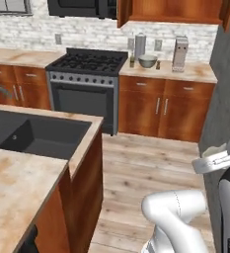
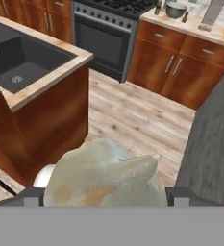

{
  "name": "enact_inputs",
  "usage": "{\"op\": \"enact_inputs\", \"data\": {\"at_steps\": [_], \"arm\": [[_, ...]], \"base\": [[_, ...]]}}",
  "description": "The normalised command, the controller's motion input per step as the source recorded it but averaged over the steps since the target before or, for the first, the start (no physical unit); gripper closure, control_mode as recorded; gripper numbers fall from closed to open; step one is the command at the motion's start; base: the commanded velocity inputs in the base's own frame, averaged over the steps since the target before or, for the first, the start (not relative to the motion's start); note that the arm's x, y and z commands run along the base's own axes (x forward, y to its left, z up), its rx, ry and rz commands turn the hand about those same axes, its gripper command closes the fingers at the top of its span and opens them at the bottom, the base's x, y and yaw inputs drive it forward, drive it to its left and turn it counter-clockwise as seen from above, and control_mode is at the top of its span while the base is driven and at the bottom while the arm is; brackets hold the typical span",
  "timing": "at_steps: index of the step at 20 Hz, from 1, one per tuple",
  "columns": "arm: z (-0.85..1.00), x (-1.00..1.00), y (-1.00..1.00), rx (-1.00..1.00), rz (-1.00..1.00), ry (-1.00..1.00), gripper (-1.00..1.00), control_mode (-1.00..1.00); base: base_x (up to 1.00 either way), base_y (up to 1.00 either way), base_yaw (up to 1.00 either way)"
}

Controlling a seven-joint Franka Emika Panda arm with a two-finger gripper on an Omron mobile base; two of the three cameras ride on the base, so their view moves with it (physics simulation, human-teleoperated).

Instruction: Retrieve the bottle and the shaker from the cabinet and place them next to the mixing bowl on the counter. Then add garlic from the fridge to the mixing bowl.

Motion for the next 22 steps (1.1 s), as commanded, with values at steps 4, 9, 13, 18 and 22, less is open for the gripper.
{"op": "enact_inputs", "data": {"at_steps": [4, 9, 13, 18, 22], "arm": [[0.0, 0.0, 0.0, 0.0, 0.0, 0.0, 1.0, 1.0], [0.0, 0.0, 0.0, 0.0, 0.0, 0.0, 1.0, 1.0], [0.0, 0.0, 0.0, 0.0, 0.0, 0.0, 1.0, 1.0], [0.0, 0.0, 0.0, 0.0, 0.0, 0.0, 1.0, 1.0], [0.0, 0.0, 0.0, 0.0, 0.0, 0.0, 1.0, 1.0]], "base": [[1.0, -0.75, 0.32], [1.0, -0.93, 0.08], [1.0, -0.96, 0.0], [1.0, -0.3, -0.08], [1.0, 0.0, -0.18]]}}
